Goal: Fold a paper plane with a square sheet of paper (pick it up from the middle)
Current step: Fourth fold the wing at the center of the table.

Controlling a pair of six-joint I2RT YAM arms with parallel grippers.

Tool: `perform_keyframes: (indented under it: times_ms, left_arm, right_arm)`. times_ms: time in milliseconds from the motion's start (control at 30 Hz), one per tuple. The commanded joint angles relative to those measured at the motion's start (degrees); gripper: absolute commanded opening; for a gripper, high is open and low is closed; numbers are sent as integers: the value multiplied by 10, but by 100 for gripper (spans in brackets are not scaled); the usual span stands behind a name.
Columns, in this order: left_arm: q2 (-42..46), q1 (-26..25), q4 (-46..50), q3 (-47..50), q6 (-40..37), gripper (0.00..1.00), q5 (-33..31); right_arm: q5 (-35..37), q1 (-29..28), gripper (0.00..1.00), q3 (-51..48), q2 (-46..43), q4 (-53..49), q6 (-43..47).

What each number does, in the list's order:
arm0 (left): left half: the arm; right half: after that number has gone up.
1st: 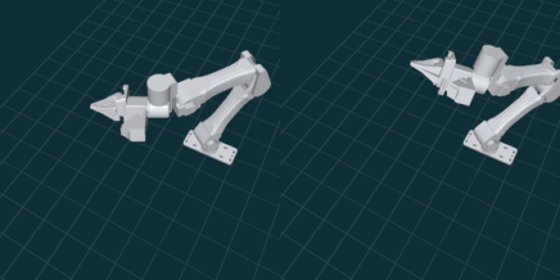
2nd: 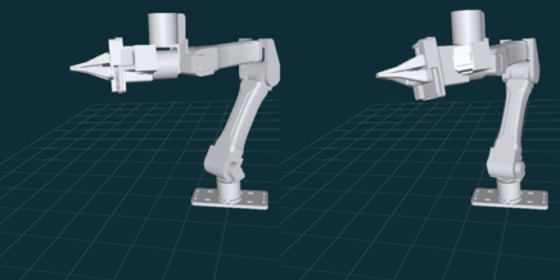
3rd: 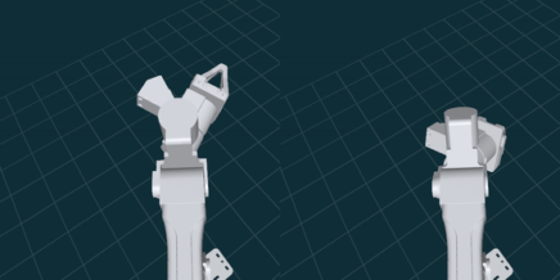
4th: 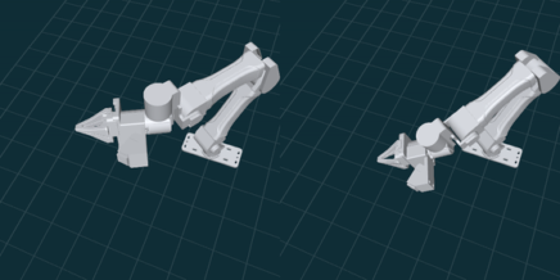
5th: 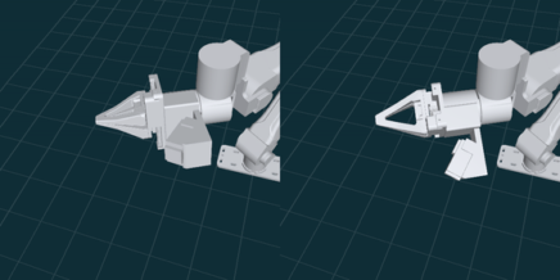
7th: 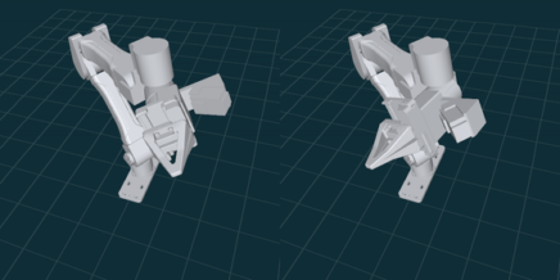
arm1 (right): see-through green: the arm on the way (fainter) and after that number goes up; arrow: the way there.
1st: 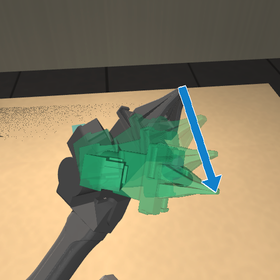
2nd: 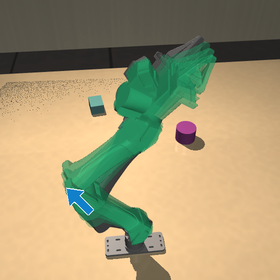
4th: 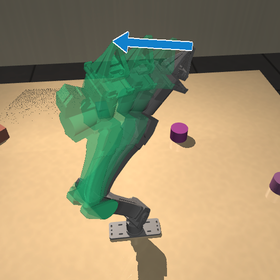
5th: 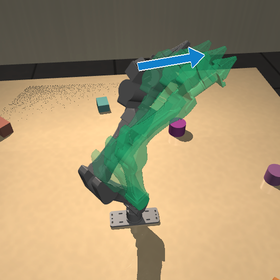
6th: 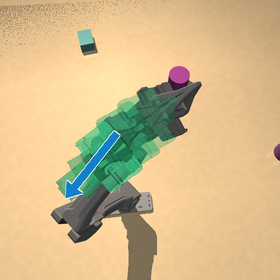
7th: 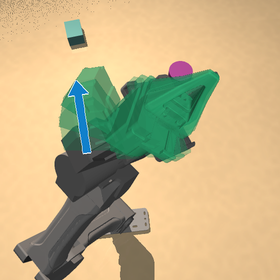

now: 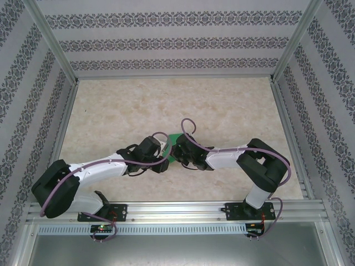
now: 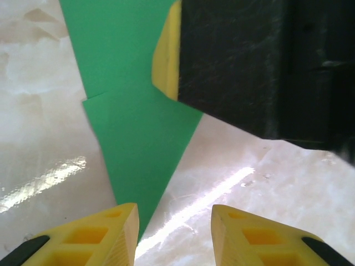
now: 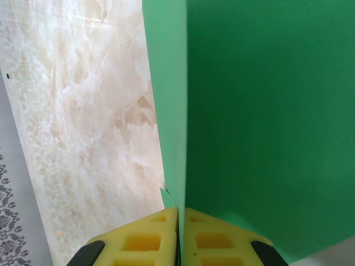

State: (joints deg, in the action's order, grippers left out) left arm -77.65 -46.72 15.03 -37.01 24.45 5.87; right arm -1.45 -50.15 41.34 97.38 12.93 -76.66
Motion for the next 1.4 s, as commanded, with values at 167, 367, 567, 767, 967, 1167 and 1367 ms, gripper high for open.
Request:
perform_keyframes:
  times_ms: [167,367,567,767,967,1167,1367]
  left_arm:
    - [-34,-38,-58,7,-3,39,-98]
    - [-47,-46,-70,9,2,36,-125]
    - [-55,-50,-80,14,3,33,-124]
    - [-69,-53,-80,9,-2,32,-128]
    - [-72,-55,-80,10,-6,33,-133]
    - [-75,-55,-78,10,-7,27,-138]
    - [-75,-55,-73,6,-12,22,-142]
  right_arm:
    - [15,-3,11,3,-8,20,-9]
    - [11,-3,12,4,-7,22,-12]
    - [6,-2,13,8,-5,21,-14]
    - [0,-2,13,14,0,20,-14]
    - [-2,0,14,17,0,17,-13]
    - [-7,2,16,19,-3,8,-7]
    - [-7,6,18,23,-11,-13,6]
